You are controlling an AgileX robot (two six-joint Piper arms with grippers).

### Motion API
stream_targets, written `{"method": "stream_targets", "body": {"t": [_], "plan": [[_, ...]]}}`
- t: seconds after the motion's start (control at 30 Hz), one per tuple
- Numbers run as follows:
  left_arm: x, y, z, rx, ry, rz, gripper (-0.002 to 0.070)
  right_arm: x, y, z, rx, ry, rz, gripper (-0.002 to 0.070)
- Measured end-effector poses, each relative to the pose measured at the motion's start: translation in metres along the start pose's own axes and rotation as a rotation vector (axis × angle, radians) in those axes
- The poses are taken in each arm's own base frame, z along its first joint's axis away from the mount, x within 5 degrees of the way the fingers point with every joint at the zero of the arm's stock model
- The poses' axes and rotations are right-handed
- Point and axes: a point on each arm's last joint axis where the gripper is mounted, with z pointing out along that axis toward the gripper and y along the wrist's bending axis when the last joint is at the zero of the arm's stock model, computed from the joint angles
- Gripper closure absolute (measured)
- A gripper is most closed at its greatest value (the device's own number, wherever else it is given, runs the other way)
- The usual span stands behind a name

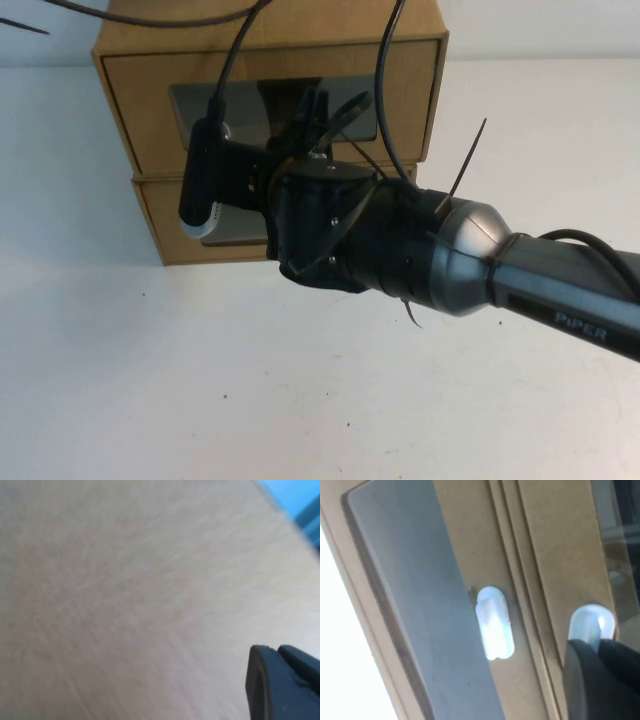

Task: Open the shoe box
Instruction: 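Pull the top drawer of the cardboard box fully open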

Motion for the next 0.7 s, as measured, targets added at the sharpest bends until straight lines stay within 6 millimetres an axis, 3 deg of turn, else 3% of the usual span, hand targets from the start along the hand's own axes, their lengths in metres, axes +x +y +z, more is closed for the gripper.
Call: {"method": "stream_targets", "body": {"t": [0.13, 0.2, 0.3, 0.43, 0.7], "plan": [[-0.001, -0.023, -0.036, -0.004, -0.027, 0.017, 0.0680, 0.001, -0.002, 0.001, -0.003, -0.001, 0.008, 0.0672], [0.004, -0.031, -0.042, -0.012, -0.009, 0.032, 0.0680, 0.002, -0.003, 0.001, -0.004, -0.003, 0.014, 0.0672], [0.016, -0.036, -0.035, -0.032, 0.055, 0.058, 0.0680, 0.002, -0.003, 0.002, -0.004, -0.001, 0.016, 0.0672], [0.028, -0.027, -0.014, -0.056, 0.135, 0.055, 0.0680, 0.002, -0.003, 0.002, -0.006, -0.002, 0.017, 0.0672], [0.031, -0.018, -0.001, -0.069, 0.154, 0.050, 0.0680, 0.003, -0.003, 0.002, -0.012, 0.001, 0.027, 0.0672]]}}
